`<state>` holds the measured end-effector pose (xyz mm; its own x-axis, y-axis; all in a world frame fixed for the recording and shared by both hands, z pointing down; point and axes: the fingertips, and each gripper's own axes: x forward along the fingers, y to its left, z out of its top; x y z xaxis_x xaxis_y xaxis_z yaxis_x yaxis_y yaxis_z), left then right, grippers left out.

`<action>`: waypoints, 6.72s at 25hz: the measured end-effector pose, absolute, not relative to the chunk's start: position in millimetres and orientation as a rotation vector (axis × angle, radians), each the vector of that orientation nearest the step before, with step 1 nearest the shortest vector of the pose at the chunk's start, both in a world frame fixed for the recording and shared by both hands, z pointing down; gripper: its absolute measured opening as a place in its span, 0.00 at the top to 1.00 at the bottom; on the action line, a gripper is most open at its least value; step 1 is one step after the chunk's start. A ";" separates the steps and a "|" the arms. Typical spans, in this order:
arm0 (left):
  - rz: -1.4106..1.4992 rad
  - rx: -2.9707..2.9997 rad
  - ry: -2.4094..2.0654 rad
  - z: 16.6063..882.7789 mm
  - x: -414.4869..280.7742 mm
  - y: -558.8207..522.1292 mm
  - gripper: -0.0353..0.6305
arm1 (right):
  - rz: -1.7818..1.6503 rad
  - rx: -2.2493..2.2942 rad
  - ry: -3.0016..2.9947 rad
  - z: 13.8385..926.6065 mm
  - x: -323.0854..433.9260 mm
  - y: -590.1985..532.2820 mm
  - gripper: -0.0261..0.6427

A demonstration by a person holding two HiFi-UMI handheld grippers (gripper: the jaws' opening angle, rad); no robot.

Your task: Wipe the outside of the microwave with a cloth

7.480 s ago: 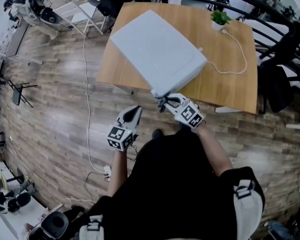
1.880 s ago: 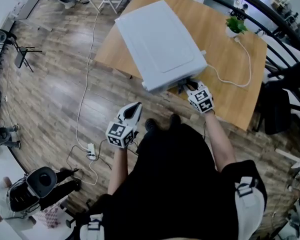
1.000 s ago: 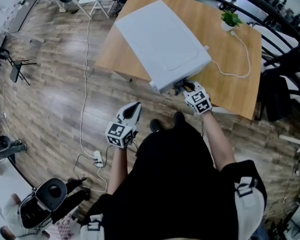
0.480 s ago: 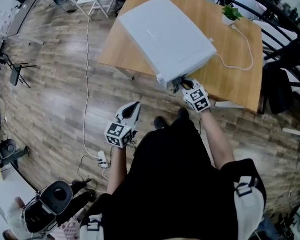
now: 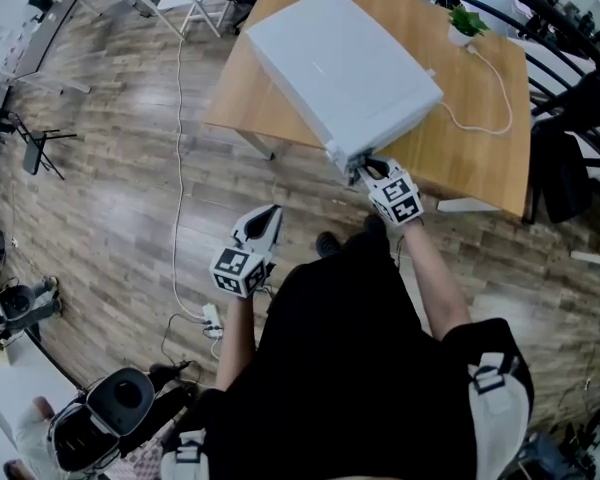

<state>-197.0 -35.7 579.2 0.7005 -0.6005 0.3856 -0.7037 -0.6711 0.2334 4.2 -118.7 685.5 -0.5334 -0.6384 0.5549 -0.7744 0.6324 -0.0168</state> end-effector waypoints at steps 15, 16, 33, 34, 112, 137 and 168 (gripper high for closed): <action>0.375 2.520 -1.040 591.2 -215.7 -25.6 0.94 | 0.388 1.110 -2.341 707.0 -0.8 -119.7 0.91; 0.375 2.524 -1.037 590.1 -214.6 -26.2 0.94 | 0.402 1.097 -2.330 711.4 0.0 -118.6 0.91; 0.474 2.527 -1.074 576.2 -198.3 -34.0 0.94 | 0.501 1.083 -2.348 745.5 11.4 -125.7 0.91; 0.471 2.535 -1.069 572.3 -190.3 -35.9 0.94 | 0.504 1.090 -2.347 745.3 16.2 -127.8 0.91; 0.385 2.259 -1.402 562.4 -30.3 -42.3 0.94 | 0.546 0.830 -2.195 817.3 203.5 -206.3 0.91; 0.358 2.238 -1.388 571.6 -113.4 -26.5 0.94 | 0.588 0.746 -2.169 824.4 102.6 -164.7 0.91; 0.381 2.377 -1.258 582.8 -206.6 -6.8 0.94 | 0.600 0.885 -2.233 815.3 -19.4 -118.6 0.91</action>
